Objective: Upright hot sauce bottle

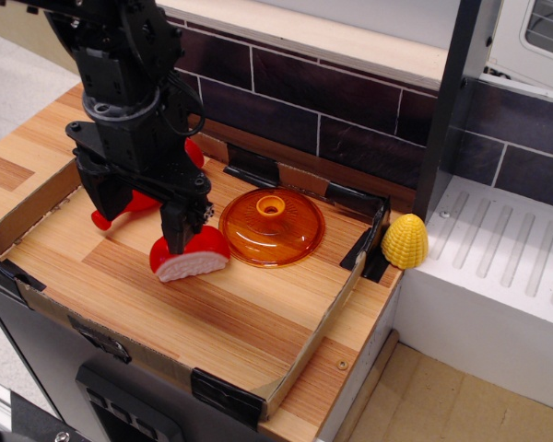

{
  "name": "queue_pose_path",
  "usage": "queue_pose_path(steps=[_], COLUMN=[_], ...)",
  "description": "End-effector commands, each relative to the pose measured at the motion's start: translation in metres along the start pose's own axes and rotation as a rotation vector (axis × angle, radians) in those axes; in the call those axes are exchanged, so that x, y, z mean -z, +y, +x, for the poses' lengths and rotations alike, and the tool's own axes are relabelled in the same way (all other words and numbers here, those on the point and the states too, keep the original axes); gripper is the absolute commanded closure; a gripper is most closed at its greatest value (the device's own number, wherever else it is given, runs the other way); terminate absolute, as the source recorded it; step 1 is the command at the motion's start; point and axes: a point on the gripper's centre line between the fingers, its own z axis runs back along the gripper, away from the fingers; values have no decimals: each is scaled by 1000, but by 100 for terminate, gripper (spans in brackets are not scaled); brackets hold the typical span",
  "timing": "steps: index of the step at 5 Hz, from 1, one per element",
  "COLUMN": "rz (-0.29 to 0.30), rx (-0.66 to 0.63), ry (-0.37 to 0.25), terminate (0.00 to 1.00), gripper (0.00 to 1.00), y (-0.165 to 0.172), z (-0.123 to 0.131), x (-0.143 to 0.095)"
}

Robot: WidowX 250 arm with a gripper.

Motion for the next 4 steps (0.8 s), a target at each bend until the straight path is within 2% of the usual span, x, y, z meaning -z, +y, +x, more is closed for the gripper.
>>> queue_pose_path(steps=[1, 2, 3, 4], rz=[0, 1, -22, -15], rx=[0, 6, 37, 44], ry=[0, 15, -58, -51], terminate=[0, 0, 0, 0], gripper=[0, 0, 0, 0], y=[0, 14, 35, 57], z=[0, 0, 4, 8], x=[0, -2, -6, -6])
